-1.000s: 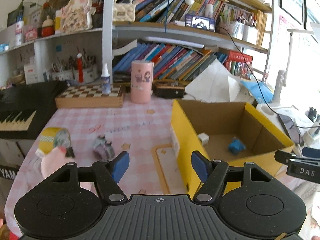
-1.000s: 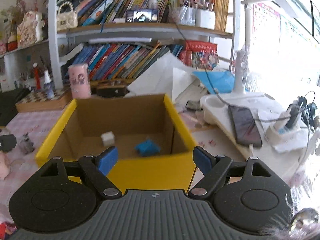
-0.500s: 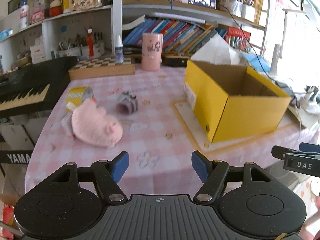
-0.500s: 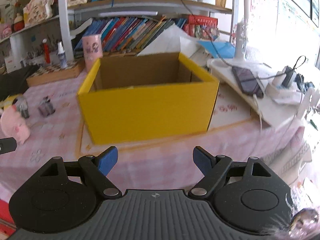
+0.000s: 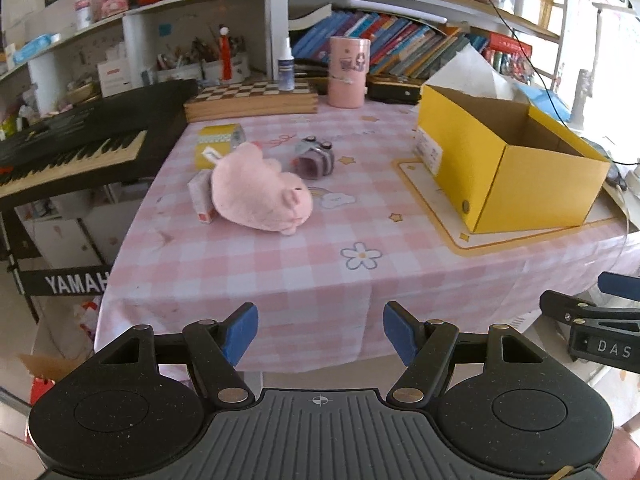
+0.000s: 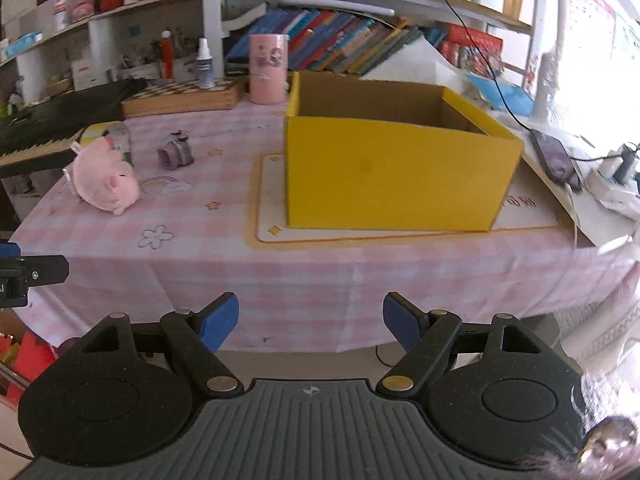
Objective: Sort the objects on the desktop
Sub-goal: 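Withdraw both tools from the box back toward the table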
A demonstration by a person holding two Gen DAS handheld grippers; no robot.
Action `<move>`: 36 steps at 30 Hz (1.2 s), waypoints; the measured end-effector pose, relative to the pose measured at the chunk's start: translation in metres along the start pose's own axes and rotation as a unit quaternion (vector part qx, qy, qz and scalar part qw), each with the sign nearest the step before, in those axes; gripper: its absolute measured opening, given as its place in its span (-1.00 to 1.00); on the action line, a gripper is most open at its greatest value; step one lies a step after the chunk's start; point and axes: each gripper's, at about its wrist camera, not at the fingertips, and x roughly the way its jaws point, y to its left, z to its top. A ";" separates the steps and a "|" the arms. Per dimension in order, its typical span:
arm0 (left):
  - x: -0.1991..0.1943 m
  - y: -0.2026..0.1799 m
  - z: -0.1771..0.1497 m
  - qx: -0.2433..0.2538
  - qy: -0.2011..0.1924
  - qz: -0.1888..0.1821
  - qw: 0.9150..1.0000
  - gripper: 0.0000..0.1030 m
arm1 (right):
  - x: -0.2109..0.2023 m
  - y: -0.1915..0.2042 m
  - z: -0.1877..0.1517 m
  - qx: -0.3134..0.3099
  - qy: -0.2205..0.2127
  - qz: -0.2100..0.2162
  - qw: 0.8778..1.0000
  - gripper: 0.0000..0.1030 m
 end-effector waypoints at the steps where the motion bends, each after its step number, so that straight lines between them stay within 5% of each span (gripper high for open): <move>1: 0.000 0.001 0.000 -0.001 0.001 0.001 1.000 0.38 | -0.001 0.003 0.000 -0.003 0.000 0.004 1.000 0.52; 22: -0.004 0.011 0.000 0.010 0.001 -0.003 1.000 0.48 | 0.001 0.033 0.004 -0.021 0.006 0.055 0.998 0.53; 36: -0.004 0.042 0.002 -0.039 0.000 0.028 0.999 0.50 | 0.009 0.064 0.022 -0.066 -0.004 0.091 0.994 0.52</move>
